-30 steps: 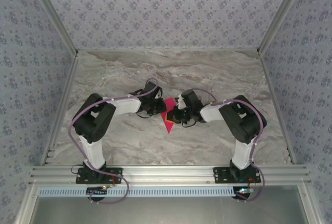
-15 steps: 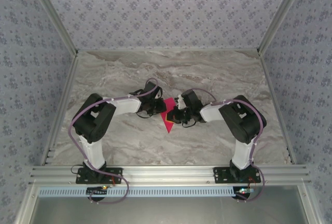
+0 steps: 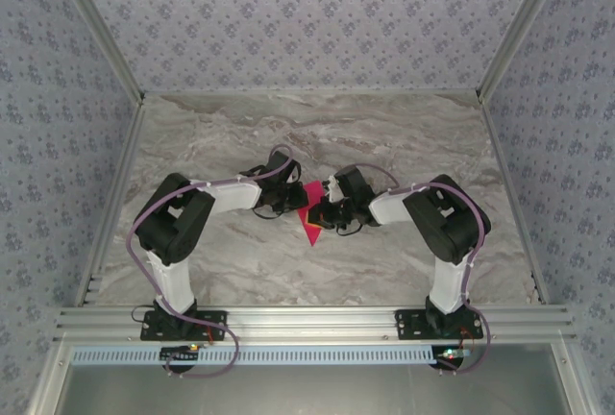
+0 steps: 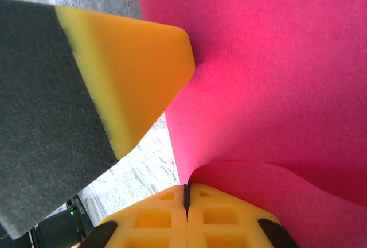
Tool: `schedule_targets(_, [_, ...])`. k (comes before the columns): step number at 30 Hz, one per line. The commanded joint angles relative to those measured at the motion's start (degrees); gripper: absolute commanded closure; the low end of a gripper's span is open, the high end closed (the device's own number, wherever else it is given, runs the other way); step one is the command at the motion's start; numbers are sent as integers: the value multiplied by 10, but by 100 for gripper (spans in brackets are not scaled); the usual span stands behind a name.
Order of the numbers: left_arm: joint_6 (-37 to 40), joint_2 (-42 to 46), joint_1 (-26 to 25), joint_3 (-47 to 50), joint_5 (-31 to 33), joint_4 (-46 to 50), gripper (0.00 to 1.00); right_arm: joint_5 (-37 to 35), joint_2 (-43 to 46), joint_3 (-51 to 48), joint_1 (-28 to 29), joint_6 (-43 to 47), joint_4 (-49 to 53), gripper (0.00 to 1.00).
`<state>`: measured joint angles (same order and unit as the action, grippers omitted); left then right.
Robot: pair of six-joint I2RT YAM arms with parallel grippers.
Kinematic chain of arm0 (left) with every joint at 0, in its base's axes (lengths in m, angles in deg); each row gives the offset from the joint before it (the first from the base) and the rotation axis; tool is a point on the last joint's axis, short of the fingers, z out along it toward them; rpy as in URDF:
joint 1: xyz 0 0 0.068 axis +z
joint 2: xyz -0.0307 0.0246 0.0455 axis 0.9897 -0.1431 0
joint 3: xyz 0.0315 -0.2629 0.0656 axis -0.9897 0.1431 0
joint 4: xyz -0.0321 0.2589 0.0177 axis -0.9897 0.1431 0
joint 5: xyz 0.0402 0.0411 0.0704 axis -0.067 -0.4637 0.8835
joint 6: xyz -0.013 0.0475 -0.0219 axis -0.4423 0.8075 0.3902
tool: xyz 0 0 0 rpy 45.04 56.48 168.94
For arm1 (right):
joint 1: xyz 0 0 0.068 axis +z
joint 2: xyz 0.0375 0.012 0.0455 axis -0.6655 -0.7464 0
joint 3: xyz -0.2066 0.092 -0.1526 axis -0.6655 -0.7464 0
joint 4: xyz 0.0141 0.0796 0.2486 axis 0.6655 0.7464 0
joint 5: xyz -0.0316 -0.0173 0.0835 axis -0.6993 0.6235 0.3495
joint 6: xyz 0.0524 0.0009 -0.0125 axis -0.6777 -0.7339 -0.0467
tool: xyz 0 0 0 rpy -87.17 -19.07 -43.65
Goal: Fold a paper plane with a square sheet of paper (pick it up from the middle)
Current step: Third fold the triangle at the center of the table.
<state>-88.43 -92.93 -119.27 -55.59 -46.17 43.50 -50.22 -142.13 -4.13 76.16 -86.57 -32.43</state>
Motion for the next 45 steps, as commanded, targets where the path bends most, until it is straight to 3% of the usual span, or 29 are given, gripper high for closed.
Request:
schedule_targets(1, [7,-17,-1,0,-3,30,85,0,-9,14,3,16,11,94])
schedule_targets(26, [13,-10,1,-6,15,52,86,-49,32,-5,2,25,33,94])
schedule_targets(45, [14,-10,0,-9,9,51,86,-37,-1,9,6,49,53,94])
